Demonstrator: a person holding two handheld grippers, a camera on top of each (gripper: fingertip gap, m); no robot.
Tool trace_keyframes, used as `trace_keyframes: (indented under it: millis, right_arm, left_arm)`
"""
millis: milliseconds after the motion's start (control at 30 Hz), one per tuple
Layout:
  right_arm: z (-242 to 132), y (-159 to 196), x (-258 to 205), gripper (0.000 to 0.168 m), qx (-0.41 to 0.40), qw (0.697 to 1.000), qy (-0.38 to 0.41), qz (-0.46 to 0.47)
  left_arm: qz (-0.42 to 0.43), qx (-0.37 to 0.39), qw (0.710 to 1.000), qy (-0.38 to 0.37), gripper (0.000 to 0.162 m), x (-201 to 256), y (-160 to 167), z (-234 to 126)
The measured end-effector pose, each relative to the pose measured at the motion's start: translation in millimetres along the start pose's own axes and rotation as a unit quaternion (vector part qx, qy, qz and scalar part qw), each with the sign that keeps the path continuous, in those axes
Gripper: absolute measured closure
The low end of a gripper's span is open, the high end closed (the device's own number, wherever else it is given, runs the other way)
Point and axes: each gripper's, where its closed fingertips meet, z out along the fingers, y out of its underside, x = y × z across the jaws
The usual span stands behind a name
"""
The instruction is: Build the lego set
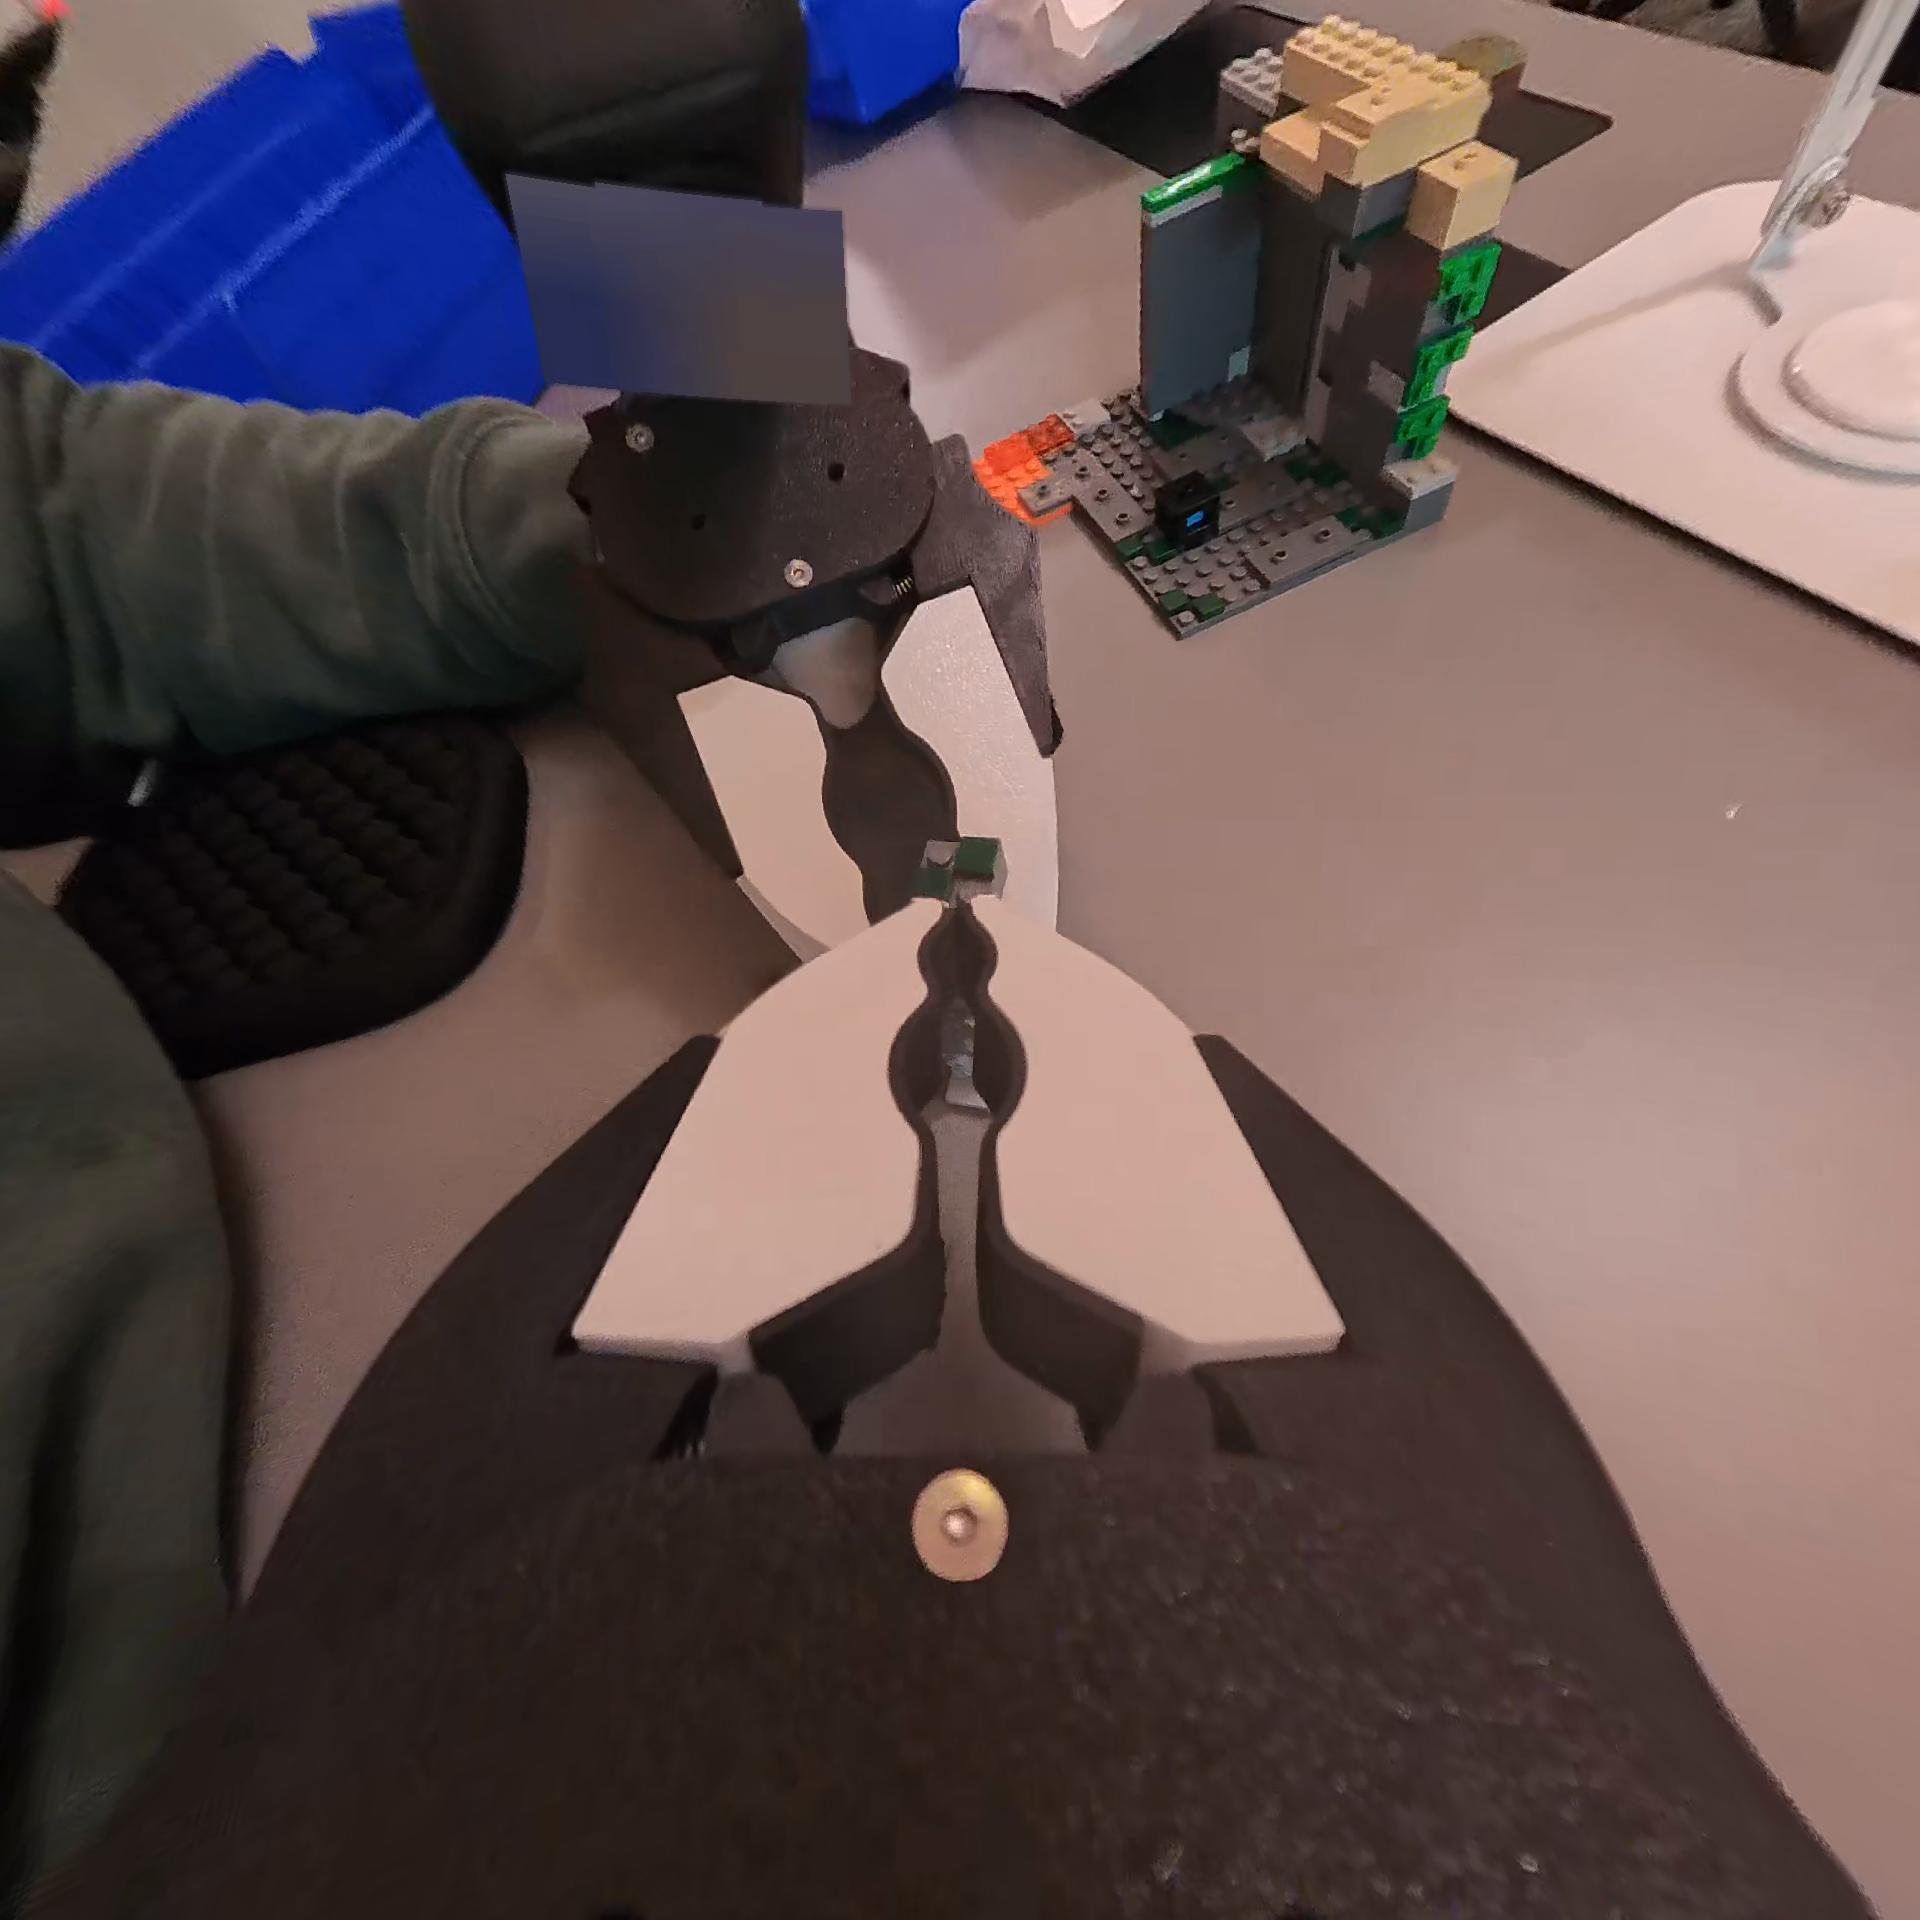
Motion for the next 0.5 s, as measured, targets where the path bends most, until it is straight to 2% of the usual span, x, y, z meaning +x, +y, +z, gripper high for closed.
trace_keyframes:
  millis: [500]
  right_arm:
    - [3.9, 5.0, 1.7, 0.168, -0.048, 0.996, 0.059, -0.054]
  left_arm:
    - [-0.006, -0.003, 1.000, -0.008, 0.140, -0.5, -0.1, 1.2]
